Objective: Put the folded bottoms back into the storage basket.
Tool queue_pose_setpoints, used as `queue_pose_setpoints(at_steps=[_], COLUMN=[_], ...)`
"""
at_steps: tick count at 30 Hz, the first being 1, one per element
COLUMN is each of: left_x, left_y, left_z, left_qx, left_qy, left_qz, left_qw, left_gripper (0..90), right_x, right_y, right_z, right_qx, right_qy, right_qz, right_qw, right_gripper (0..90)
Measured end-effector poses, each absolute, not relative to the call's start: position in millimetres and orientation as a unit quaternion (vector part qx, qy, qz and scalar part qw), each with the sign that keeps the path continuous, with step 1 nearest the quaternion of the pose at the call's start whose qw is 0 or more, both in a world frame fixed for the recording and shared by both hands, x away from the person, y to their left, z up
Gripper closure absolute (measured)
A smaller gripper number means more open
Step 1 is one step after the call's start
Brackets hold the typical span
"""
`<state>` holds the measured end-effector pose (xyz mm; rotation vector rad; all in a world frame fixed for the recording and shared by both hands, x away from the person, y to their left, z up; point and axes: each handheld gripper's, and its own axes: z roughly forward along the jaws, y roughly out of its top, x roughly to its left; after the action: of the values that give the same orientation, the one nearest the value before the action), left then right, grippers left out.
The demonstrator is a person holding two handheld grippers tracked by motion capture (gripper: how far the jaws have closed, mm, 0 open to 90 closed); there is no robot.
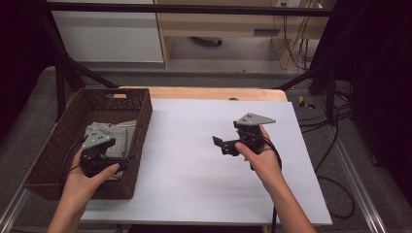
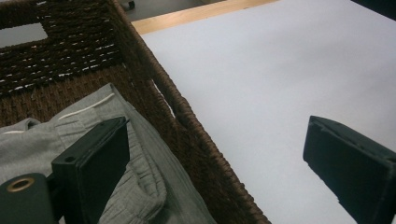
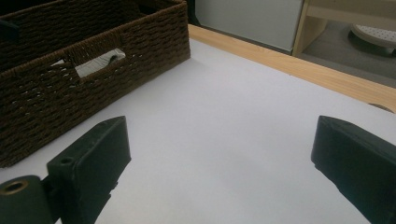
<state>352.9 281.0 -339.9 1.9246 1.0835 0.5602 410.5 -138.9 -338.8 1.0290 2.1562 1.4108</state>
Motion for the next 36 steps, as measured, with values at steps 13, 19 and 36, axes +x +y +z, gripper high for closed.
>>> queue_pose_setpoints(at_steps=[13,19,36], left_x=[352,351,350], left_y=[276,272,271], left_z=[-344,-346,-349], left_qx=[0.774,0.781,0.784], left_qy=[0.426,0.419,0.421], left_qz=[0.219,0.218,0.219], left_qw=[0.414,0.408,0.400], left_gripper=[7.2,7.2,5.9], right_x=[389,373,343], right_y=[-203,-236,-265], right_z=[-362,-382,-421], right_qx=[0.413,0.437,0.453], right_qy=[0.737,0.720,0.697], right_qz=[0.498,0.498,0.505], right_qw=[0.194,0.207,0.231], right_gripper=[6.5,8.2,8.0])
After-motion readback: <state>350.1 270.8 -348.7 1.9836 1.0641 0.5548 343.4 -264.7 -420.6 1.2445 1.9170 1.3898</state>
